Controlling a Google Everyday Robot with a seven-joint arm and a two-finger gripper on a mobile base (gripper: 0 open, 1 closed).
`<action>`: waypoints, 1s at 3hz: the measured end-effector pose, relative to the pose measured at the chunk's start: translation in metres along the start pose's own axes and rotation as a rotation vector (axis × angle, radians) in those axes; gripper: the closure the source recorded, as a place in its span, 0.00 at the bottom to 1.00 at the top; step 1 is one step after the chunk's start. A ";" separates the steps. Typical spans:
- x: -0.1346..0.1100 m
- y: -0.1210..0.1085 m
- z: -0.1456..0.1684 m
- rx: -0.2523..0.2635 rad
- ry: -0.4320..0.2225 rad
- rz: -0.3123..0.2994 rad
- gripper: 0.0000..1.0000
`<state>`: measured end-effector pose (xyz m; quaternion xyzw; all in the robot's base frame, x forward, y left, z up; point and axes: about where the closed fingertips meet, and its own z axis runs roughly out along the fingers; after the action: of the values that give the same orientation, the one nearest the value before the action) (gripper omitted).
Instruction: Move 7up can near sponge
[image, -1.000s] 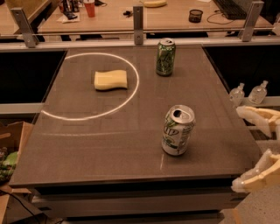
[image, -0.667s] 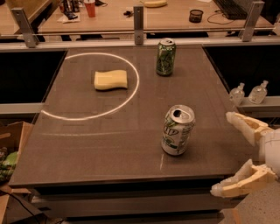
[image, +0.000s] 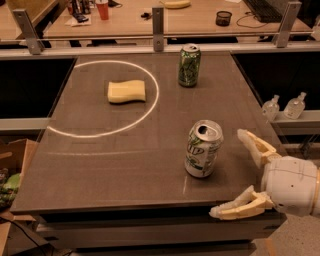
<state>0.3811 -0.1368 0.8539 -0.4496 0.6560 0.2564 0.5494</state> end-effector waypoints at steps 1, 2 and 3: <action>0.010 -0.006 0.018 0.033 -0.029 0.041 0.00; 0.011 -0.017 0.031 0.057 -0.053 0.093 0.00; 0.007 -0.031 0.038 0.065 -0.072 0.124 0.00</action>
Offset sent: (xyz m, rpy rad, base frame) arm 0.0507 0.0142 -0.0221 0.1567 0.0683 -0.1197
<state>0.4269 -0.1213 0.8420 -0.3804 0.6703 0.2846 0.5702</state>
